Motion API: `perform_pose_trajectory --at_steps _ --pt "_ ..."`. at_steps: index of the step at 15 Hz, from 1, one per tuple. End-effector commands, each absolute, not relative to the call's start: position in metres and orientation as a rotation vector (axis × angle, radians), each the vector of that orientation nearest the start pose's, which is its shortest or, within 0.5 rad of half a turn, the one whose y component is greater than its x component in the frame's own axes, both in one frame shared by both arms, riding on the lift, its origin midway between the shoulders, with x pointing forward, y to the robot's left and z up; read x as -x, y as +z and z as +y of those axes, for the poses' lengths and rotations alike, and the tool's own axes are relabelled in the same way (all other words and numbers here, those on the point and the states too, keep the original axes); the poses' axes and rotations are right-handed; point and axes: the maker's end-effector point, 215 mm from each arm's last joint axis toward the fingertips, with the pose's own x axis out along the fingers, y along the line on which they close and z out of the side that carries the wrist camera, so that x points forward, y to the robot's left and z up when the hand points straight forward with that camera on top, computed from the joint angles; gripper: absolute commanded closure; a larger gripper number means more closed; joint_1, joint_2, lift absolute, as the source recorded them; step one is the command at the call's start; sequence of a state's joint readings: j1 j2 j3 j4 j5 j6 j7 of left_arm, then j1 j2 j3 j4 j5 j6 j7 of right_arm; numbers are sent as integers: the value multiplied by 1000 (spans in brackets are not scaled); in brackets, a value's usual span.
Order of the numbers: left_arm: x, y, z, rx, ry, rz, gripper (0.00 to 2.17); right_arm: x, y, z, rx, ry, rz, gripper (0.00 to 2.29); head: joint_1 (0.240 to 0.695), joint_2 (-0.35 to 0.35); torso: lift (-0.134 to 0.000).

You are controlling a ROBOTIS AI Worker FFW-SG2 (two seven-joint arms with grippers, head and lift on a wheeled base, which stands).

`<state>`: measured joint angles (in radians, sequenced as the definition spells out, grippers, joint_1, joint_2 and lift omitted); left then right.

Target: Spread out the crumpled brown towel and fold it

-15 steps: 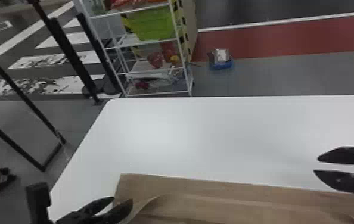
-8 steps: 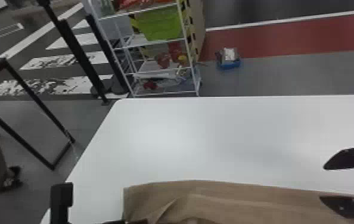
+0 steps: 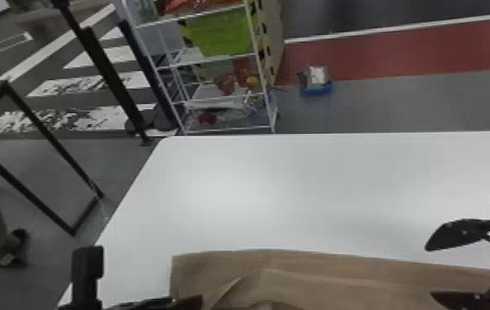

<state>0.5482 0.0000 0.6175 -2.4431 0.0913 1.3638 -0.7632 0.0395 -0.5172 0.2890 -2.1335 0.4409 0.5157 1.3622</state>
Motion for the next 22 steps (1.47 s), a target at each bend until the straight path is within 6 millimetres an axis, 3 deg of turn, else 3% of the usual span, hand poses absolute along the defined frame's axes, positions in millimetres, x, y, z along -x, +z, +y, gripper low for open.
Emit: perform_pose_trajectory --at_steps 1,2,4,6,8,10,11,13,17,22 --pt "-297 -419 354 327 -149 769 144 -381 -377 -107 758 1374 547 410 695 350 -124" --pt "-299 -399 355 324 -171 723 144 -386 -378 -110 726 1353 576 410 695 350 -124" --pt "-297 -353 335 340 -277 639 144 -394 -376 -117 689 1315 616 410 695 350 -124" --pt "-284 -334 312 343 -343 640 144 -395 -378 -118 664 1300 649 410 695 350 -124" --pt "-265 -345 290 421 -392 715 144 -395 -377 -115 664 1304 649 410 695 326 -124" --pt "-254 -375 276 475 -410 786 147 -399 -374 -116 643 1297 666 410 695 306 -124" --pt "-254 -391 274 471 -398 820 147 -399 -371 -114 638 1307 660 410 695 298 -124" --pt "-273 -408 281 464 -367 826 147 -395 -372 -107 639 1329 660 502 695 287 -124" --pt "-305 -414 300 460 -320 797 147 -378 -391 -95 667 1399 677 505 695 320 -124" --pt "-319 -405 309 429 -308 754 147 -384 -425 -97 712 1406 759 593 695 340 -124"
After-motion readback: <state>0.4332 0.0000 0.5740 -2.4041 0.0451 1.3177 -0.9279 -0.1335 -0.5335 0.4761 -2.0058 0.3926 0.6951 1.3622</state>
